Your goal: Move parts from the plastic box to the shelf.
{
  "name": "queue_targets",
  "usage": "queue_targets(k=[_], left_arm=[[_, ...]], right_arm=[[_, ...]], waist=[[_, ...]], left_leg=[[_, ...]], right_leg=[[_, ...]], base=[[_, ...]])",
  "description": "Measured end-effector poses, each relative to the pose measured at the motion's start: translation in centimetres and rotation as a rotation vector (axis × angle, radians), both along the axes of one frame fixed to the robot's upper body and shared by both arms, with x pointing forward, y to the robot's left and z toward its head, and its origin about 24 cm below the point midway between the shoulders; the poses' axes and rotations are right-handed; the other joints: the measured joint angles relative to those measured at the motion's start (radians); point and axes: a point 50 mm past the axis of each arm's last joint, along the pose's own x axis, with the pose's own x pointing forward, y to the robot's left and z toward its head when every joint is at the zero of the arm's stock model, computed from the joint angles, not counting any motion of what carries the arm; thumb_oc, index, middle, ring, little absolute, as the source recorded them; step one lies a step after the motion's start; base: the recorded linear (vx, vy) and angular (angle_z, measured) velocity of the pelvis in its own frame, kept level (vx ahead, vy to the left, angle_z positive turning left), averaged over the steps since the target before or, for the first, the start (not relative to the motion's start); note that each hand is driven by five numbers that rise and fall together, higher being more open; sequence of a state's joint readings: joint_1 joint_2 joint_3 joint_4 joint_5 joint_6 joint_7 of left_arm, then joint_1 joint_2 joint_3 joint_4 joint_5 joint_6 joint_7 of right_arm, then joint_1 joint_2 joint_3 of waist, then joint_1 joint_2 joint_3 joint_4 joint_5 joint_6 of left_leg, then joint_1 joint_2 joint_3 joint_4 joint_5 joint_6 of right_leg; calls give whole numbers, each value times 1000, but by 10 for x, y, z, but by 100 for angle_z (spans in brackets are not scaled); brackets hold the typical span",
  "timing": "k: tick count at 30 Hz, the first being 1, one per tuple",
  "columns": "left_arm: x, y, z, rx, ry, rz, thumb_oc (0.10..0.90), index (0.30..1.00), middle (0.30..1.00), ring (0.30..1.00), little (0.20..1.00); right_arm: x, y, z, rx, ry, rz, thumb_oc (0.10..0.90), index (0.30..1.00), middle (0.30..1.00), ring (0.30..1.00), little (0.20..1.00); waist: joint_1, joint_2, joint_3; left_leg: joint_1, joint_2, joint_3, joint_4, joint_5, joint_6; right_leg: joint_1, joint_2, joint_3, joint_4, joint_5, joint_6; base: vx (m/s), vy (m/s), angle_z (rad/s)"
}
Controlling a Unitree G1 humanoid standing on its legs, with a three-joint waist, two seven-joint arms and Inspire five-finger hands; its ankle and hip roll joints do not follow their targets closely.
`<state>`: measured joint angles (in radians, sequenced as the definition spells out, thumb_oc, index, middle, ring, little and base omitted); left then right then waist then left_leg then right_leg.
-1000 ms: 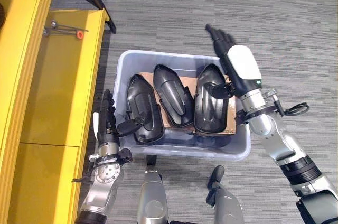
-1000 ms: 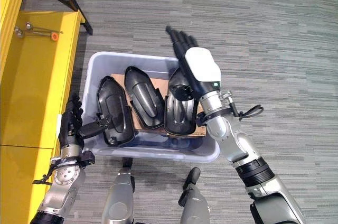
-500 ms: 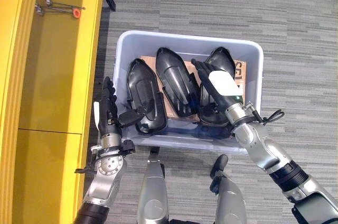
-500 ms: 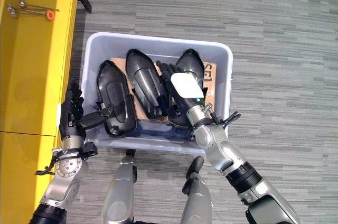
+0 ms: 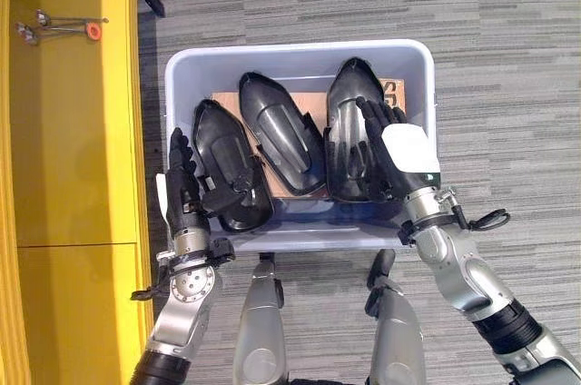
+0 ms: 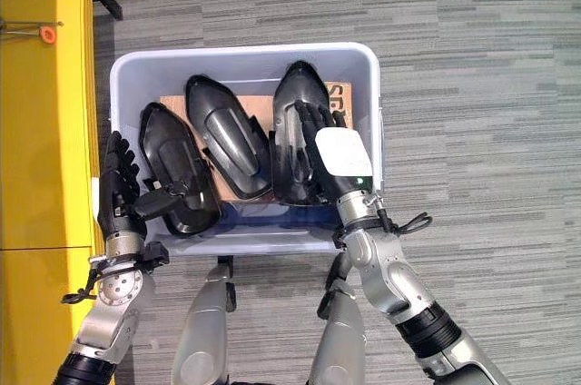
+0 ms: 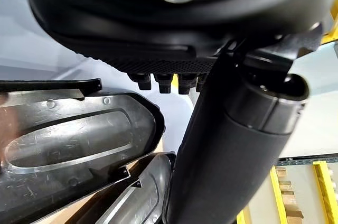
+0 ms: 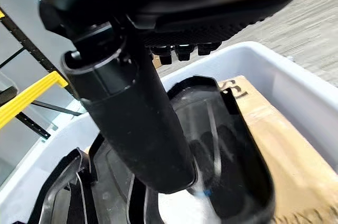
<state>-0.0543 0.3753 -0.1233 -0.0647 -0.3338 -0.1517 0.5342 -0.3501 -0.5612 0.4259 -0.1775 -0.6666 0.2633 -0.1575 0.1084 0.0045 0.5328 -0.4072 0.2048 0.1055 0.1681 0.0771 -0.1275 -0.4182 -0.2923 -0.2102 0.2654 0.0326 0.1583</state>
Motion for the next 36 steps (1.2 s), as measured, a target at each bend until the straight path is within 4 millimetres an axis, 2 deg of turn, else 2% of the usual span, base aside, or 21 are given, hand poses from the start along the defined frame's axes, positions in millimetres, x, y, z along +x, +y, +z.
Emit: queue_targets(k=[7,13,22,31,36], left_arm=[[-2,-1,1,-20,1,-6,900,1000,1000,1000,1000],[-2,-1,0,-18,14,-7,900,1000,1000,1000,1000],[-6,0,-5,-22,35,-3,900,1000,1000,1000,1000],[-7,-4,-6,-26,39,-21,900,1000,1000,1000,1000],[-7,-10,-4,-26,29,-43,900,1000,1000,1000,1000]], right_arm=[[-5,2,-7,-41,85,47,900,1000,1000,1000,1000],[-8,2,-1,-66,73,73,900,1000,1000,1000,1000],[-9,3,-3,-96,112,101,900,1000,1000,1000,1000],[-11,10,-16,-121,197,99,900,1000,1000,1000,1000],[-9,12,-12,-137,173,92,900,1000,1000,1000,1000]], waist=[[-1,3,1],[2,4,0],[2,4,0],[1,4,0],[2,4,0]], left_leg=[[-36,0,2,1,4,3],[-46,0,1,1,5,2],[-60,0,-1,2,5,1],[-113,1,-4,5,13,-1],[-164,1,-13,21,17,-1]], right_leg=[[-50,-2,7,24,-7,0],[-63,-3,7,31,-9,2],[-78,-3,7,36,-13,2],[-142,-5,9,65,-20,-3],[-196,-8,10,98,-28,-9]], base=[[-2,3,-1],[0,0,0],[0,0,0],[-3,1,0],[-2,1,1]])
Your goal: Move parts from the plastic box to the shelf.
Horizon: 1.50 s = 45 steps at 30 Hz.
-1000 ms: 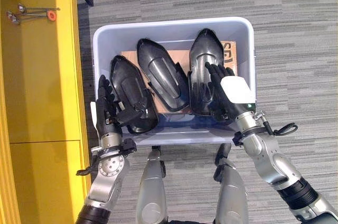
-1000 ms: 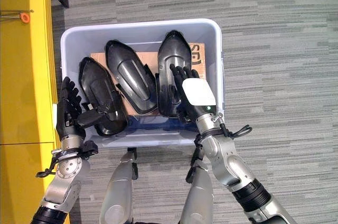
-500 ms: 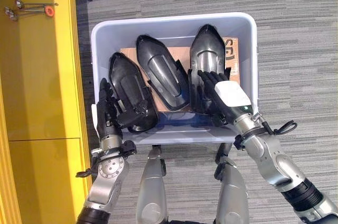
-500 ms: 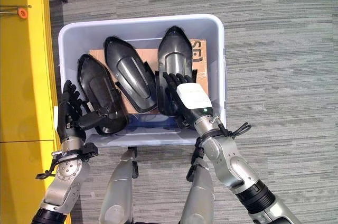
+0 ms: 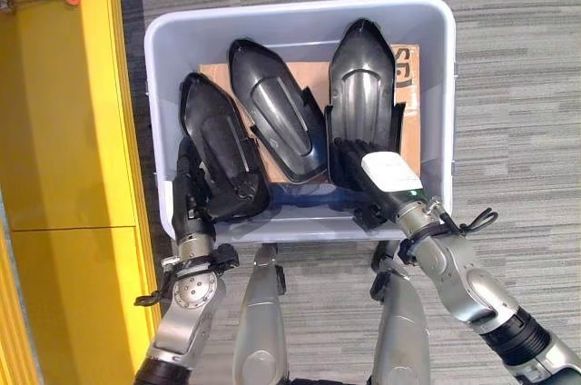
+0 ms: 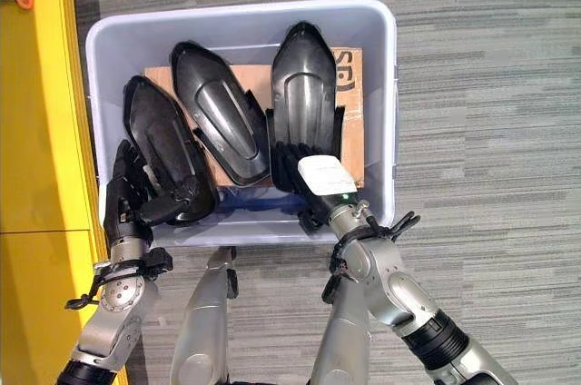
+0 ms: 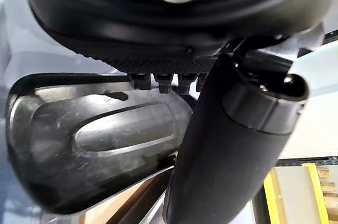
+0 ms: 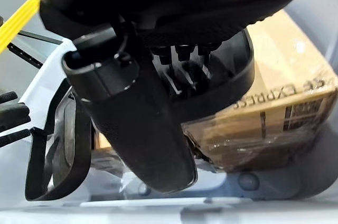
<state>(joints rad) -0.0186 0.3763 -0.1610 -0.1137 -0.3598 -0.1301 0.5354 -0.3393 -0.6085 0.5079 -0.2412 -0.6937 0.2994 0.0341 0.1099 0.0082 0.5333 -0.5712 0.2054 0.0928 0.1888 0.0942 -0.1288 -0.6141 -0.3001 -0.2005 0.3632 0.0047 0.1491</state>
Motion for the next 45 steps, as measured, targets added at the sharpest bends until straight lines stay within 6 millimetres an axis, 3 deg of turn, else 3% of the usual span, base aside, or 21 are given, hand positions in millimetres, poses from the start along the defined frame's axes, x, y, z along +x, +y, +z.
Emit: queue_targets(k=[15,23,31,32,33,34,45], left_arm=[[0,-9,1,-9,-19,-22,900,1000,1000,1000,1000],[4,-23,3,-16,-31,-72,900,1000,1000,1000,1000],[5,-29,-2,-19,-27,-97,900,1000,1000,1000,1000],[5,-28,-2,-38,-29,-97,900,1000,1000,1000,1000],[5,-28,-2,-41,-29,-96,900,1000,1000,1000,1000],[5,-28,-2,-42,-28,-98,900,1000,1000,1000,1000],[5,-28,0,-45,-56,-119,900,1000,1000,1000,1000]], right_arm=[[3,8,9,5,-194,-73,900,1000,1000,1000,1000],[19,14,21,42,-390,-146,900,1000,1000,1000,1000],[26,11,16,58,-452,-214,900,1000,1000,1000,1000],[26,11,16,61,-456,-226,712,736,736,736,736],[27,11,15,60,-457,-229,614,599,599,599,599],[29,11,14,55,-462,-234,400,300,300,300,300],[39,10,20,70,-617,-288,400,300,300,300,300]], waist=[[0,8,-1],[3,53,1],[1,62,0],[4,64,0],[5,64,0],[5,64,0],[2,71,-3]], left_leg=[[-105,-4,-6,50,6,0],[-179,-16,-17,85,10,3],[-197,-23,-17,108,6,6],[-196,-23,-18,109,6,6],[-197,-24,-18,109,6,6],[-197,-26,-18,109,6,6],[-207,-33,-24,130,6,12]], right_leg=[[-138,-15,26,113,-35,-18],[-228,-33,41,185,-55,-28],[-261,-43,56,234,-79,-38],[-264,-44,57,241,-82,-39],[-266,-45,58,244,-82,-39],[-269,-47,60,249,-83,-40],[-289,-58,70,281,-97,-38]], base=[[2,1,1],[7,32,4],[26,11,3],[0,0,0],[0,0,0],[5,1,3],[0,-3,1]])
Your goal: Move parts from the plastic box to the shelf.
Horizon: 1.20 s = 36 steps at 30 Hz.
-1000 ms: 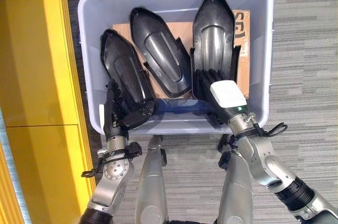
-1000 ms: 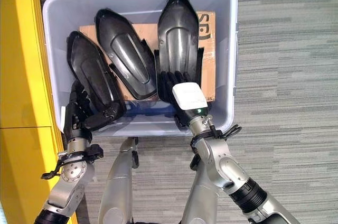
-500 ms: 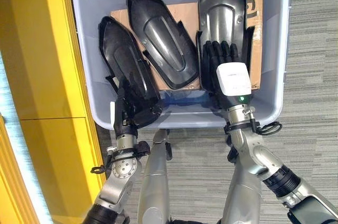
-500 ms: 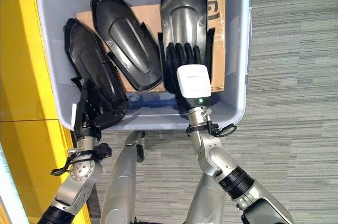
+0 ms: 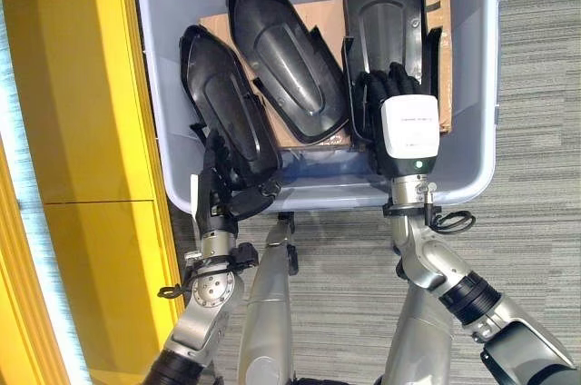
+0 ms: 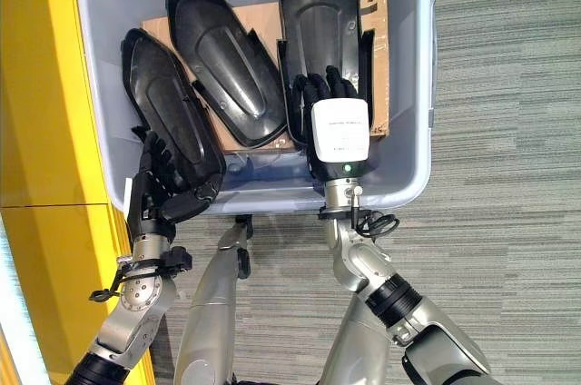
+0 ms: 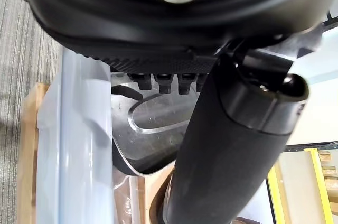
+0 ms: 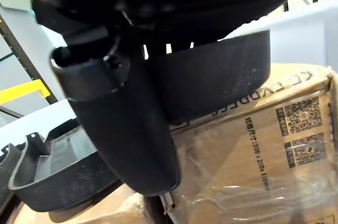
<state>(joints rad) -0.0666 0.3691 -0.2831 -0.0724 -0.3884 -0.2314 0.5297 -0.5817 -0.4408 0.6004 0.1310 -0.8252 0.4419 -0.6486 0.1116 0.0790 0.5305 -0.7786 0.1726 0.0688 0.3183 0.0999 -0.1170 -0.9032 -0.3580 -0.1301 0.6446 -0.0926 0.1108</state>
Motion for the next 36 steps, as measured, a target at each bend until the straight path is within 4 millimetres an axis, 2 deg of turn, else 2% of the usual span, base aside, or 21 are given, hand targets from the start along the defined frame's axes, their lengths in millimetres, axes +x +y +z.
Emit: queue_targets(k=[4,8,11,18,21,25,26,31,34,36], left_arm=[[1,0,-1,9,-1,-25,900,1000,1000,1000,1000],[1,1,-2,11,1,-27,900,1000,1000,1000,1000],[0,3,-5,13,13,-20,900,1000,1000,1000,1000],[0,4,-6,14,17,-14,900,1000,1000,1000,1000],[-2,5,-8,14,26,-10,900,1000,1000,1000,1000],[-5,8,-11,3,41,2,900,1000,1000,1000,1000],[-7,10,-13,-1,48,12,900,1000,1000,1000,1000],[-9,11,-18,-42,73,17,900,1000,1000,1000,1000],[-11,11,-20,-54,77,24,900,1000,1000,1000,1000],[-12,10,-22,-69,82,32,900,1000,1000,1000,1000]], right_arm=[[1,1,6,3,-30,37,400,300,300,300,300],[4,-3,6,-10,-31,48,400,300,300,300,300],[4,-10,-1,-25,-6,52,400,300,300,300,300],[4,-25,-7,97,63,64,400,300,300,300,300],[1,-32,-21,206,171,73,400,300,300,300,300],[-14,-44,-43,349,256,64,400,300,300,300,300],[-17,-47,-47,374,269,66,400,300,300,300,300],[-40,-58,-73,454,345,67,400,300,300,300,300],[-47,-59,-73,464,351,97,400,300,300,300,300],[-51,-55,-60,494,312,159,400,300,300,300,300]], waist=[[0,18,1],[1,23,0],[1,23,1],[-3,28,-1],[-5,28,-1],[-17,27,0],[-32,27,0],[-61,25,1],[-74,25,0],[-84,25,0]], left_leg=[[-1,0,-4,8,0,0],[22,0,-4,8,0,0],[67,0,-5,4,0,1],[161,13,4,-31,0,1],[256,16,14,-68,0,2],[365,16,30,-106,0,2],[385,16,33,-112,-1,3],[495,16,36,-152,-4,7],[558,17,41,-177,-9,16],[591,17,53,-195,-11,17]], right_leg=[[5,0,-1,4,0,0],[28,1,-1,3,2,-3],[82,1,-8,-10,5,-7],[193,23,-20,-86,30,1],[288,30,-24,-131,39,6],[398,37,-26,-178,51,13],[421,37,-28,-189,53,17],[539,43,-45,-235,56,24],[604,47,-48,-269,57,24],[634,48,-47,-294,60,30]], base=[[-1,-18,1],[-3,-18,0],[-49,-37,1],[-23,-23,-6],[-6,-1,-6],[-10,-5,-5],[-6,-14,-4],[23,7,0],[63,16,-3],[71,-25,-8]])
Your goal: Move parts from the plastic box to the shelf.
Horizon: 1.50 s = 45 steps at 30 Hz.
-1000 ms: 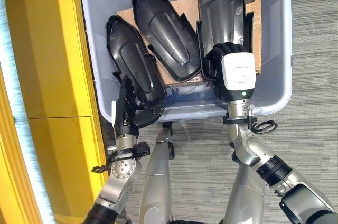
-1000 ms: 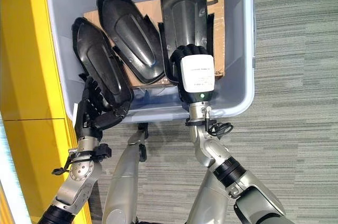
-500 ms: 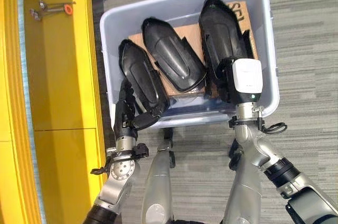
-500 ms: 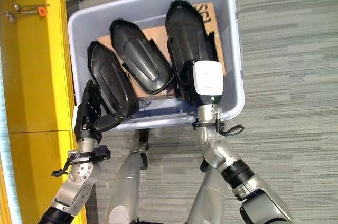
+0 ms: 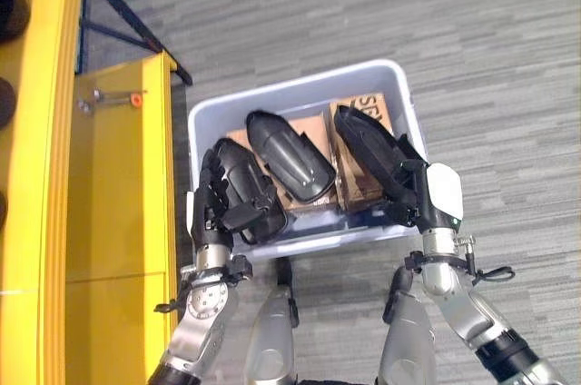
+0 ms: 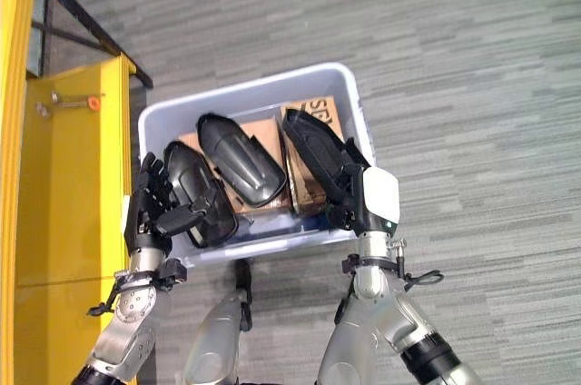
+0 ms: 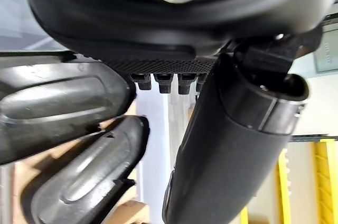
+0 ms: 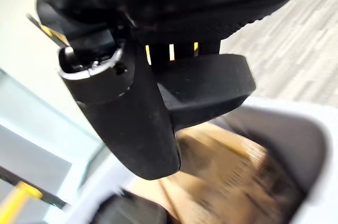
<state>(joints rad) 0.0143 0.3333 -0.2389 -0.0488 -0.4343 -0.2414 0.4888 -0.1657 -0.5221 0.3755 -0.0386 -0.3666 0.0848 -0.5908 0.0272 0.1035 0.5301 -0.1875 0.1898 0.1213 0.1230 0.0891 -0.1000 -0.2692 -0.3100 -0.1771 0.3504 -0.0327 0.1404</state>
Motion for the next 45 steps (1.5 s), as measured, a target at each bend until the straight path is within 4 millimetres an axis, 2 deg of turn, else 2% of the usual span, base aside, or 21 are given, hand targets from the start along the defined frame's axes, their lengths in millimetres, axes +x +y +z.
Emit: queue_targets(k=[3,9,14,17,21,24,27,29,30,31,32,33,34,35,36,37,38,40,42,43,45], left_arm=[[-1,-1,-2,-6,10,0,900,1000,1000,1000,1000],[-8,2,-7,0,29,12,900,1000,1000,1000,1000],[-8,1,-4,-1,23,8,900,1000,1000,1000,1000],[-6,-2,-4,4,23,-28,900,1000,1000,1000,1000],[-9,-1,-7,6,41,-32,900,1000,1000,1000,1000],[-13,1,-13,8,77,-7,900,1000,1000,1000,1000],[-20,3,-21,0,116,22,900,1000,1000,1000,1000],[-24,3,-24,-17,129,40,900,1000,1000,1000,1000],[-27,3,-27,-24,143,44,900,1000,1000,1000,1000],[-29,4,-30,-22,153,33,900,1000,1000,1000,1000],[-31,5,-32,-21,160,30,900,1000,1000,1000,1000],[-34,5,-36,-18,177,6,900,1000,1000,1000,1000],[-33,6,-38,-8,181,-5,900,1000,1000,1000,1000],[-32,9,-41,1,195,-21,900,1000,1000,1000,1000],[-34,10,-47,6,222,-30,900,1000,1000,1000,1000],[-34,9,-51,7,234,-45,900,1000,1000,1000,1000],[-33,7,-51,10,233,-68,900,1000,1000,1000,1000],[-32,6,-50,14,225,-90,900,1000,1000,1000,1000],[-28,4,-47,17,211,-102,900,1000,1000,1000,1000],[-26,1,-46,22,202,-110,900,1000,1000,1000,1000],[-19,-1,-38,50,167,-122,900,1000,1000,1000,1000]], right_arm=[[-1,4,11,65,-22,47,400,300,300,300,300],[-3,3,10,148,14,79,400,300,300,300,300],[-7,11,23,174,-52,137,400,300,300,300,300],[-7,11,26,174,-65,139,400,300,300,300,300],[-7,11,27,163,-70,157,400,300,300,300,300],[-6,15,28,141,-41,211,400,300,300,300,300],[-4,16,31,90,-14,270,400,300,300,300,300],[-4,15,31,70,-1,282,400,300,300,300,300],[-4,14,31,61,7,286,400,300,300,300,300],[-4,13,29,53,19,288,400,300,300,300,300],[-5,12,28,48,27,289,400,300,300,300,300],[-8,8,24,33,50,284,400,300,300,300,300],[-9,7,21,33,60,276,400,300,300,300,300],[-11,6,17,36,74,266,400,300,300,300,300],[-15,6,10,41,94,261,400,300,300,300,300],[-17,5,8,42,104,256,400,300,300,300,300],[-19,3,5,45,110,242,400,300,300,300,300],[-23,1,-1,58,121,220,400,300,300,300,300],[-23,0,3,57,97,206,400,300,300,300,300],[-23,-3,6,47,74,194,400,300,300,300,300],[-23,-2,9,80,46,173,400,300,300,300,300]], waist=[[-2,-1,-1],[1,0,-8],[1,6,-12],[-4,13,-22],[3,35,-69],[10,37,-120],[14,46,-135],[21,43,-139],[27,44,-140],[31,43,-149],[31,45,-157],[28,63,-177],[35,48,-177],[51,13,-188],[53,-20,-214],[50,-33,-223],[38,-44,-223],[28,-79,-248],[11,-71,-258],[-8,-54,-268],[-18,-50,-271]], left_leg=[[22,3,1,-15,3,1],[98,8,-1,-55,4,1],[105,7,-13,-59,16,-8],[128,4,-53,-60,17,-4],[134,0,-96,-63,10,21],[141,2,-107,-73,13,75],[155,17,-123,-77,40,126],[150,23,-121,-77,90,136],[138,28,-112,-80,142,148],[119,38,-71,-93,213,179],[116,42,-44,-100,222,196],[120,56,54,-133,143,322],[119,57,44,-130,104,308],[90,49,84,-32,37,243],[58,39,122,66,7,168],[55,35,128,122,-22,132],[65,43,158,204,-64,111],[92,52,213,297,-79,105],[139,75,236,300,-76,99],[143,60,234,254,-86,73],[146,3,214,153,-108,61]], right_leg=[[21,6,-2,-9,8,-4],[104,12,-23,-45,10,7],[118,13,-27,-39,4,12],[157,12,-32,-8,-37,9],[148,13,-26,95,-121,-7],[111,11,-21,194,-186,-33],[94,19,-22,280,-246,-63],[82,22,-27,319,-274,-83],[83,26,-40,337,-289,-98],[88,29,-75,341,-300,-120],[91,24,-98,341,-304,-132],[115,30,-172,341,-313,-159],[123,22,-198,342,-316,-165],[122,-19,-230,343,-319,-185],[125,-39,-254,314,-304,-185],[148,-43,-287,272,-276,-180],[184,-50,-331,228,-254,-171],[201,-82,-382,207,-240,-164],[201,-106,-421,205,-223,-143],[187,-110,-429,223,-216,-121],[144,-120,-338,230,-188,-123]], base=[[83,-45,-2],[60,-95,4],[23,-63,7],[84,-143,36],[49,-98,33],[54,-115,14],[24,-130,7],[14,-123,15],[-49,-142,45],[-94,-135,57],[-174,-120,95],[-196,-101,85],[-242,-58,91],[-263,7,71],[-221,62,76],[-202,87,92],[-144,125,96],[-197,270,93],[-156,402,78],[-87,402,81],[-47,313,87]])
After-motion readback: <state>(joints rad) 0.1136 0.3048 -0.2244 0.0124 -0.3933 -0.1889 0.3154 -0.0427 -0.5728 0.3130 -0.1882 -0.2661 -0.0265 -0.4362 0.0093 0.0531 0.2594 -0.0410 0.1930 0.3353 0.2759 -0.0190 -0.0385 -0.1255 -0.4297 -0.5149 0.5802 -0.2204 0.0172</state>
